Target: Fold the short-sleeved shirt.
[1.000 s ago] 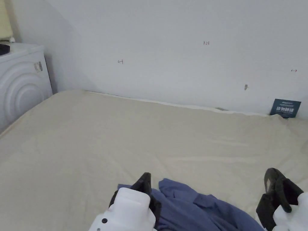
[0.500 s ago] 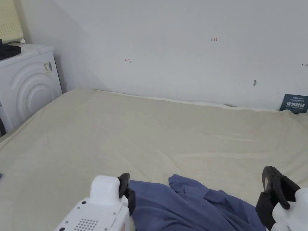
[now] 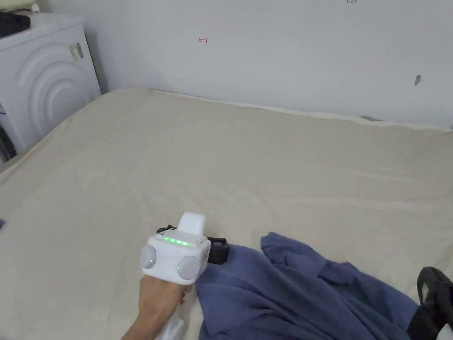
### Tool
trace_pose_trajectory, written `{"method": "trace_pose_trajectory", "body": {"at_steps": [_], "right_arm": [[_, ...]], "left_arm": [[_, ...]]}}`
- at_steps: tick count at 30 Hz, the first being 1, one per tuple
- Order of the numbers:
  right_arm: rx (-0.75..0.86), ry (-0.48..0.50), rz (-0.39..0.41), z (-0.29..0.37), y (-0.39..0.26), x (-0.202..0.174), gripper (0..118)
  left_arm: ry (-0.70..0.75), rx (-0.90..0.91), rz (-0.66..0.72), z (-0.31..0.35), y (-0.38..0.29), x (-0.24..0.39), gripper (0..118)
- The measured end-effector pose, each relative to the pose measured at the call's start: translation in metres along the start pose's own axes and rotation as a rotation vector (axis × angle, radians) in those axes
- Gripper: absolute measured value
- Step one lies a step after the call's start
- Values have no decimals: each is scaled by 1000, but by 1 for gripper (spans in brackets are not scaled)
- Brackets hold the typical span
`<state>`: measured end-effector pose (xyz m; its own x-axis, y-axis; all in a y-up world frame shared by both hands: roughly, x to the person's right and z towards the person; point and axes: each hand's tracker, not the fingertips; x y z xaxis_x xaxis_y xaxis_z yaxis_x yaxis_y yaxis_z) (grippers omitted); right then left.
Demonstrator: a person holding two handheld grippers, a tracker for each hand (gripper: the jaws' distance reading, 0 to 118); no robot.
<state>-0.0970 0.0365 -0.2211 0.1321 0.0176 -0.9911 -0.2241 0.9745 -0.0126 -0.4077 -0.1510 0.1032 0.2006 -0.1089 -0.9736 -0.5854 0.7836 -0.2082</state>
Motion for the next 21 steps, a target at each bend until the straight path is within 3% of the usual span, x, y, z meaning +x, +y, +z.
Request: {"method": "trace_pose_trajectory", "body": {"at_steps": [4, 6, 7, 8, 10, 11, 12, 14, 17, 21], "right_arm": [[-43, -11, -7, -12, -10, 6, 0], [-56, -16, -6, -17, -15, 8, 0], [-63, -21, -5, -20, -17, 8, 0], [-74, -23, -5, -23, -18, 8, 0], [-91, -19, -1, -28, -21, 9, 0], [-94, -16, 5, -31, -22, 8, 0], [-101, -14, 15, -33, -23, 7, 0], [-105, 4, 47, -43, -28, 8, 0], [-154, 67, 122, -72, -33, 12, 0], [-181, 182, 158, -141, -44, 26, 2]], "left_arm": [[6, -66, 8, -30, -2, 1, 109], [-196, -238, 91, -39, -22, 13, 79], [-79, -174, -29, -8, -18, 36, 73], [-66, -74, -88, 14, -15, 45, 55], [-93, -97, -71, 29, -10, 49, 12], [-76, -117, 46, -17, -22, 32, 7], [-24, -107, 39, -19, -22, 27, 7], [-105, -103, 126, -15, -16, 11, 4], [-156, 18, 146, 29, -18, 10, 4], [-187, 147, 174, 99, -9, 10, 4]]}}
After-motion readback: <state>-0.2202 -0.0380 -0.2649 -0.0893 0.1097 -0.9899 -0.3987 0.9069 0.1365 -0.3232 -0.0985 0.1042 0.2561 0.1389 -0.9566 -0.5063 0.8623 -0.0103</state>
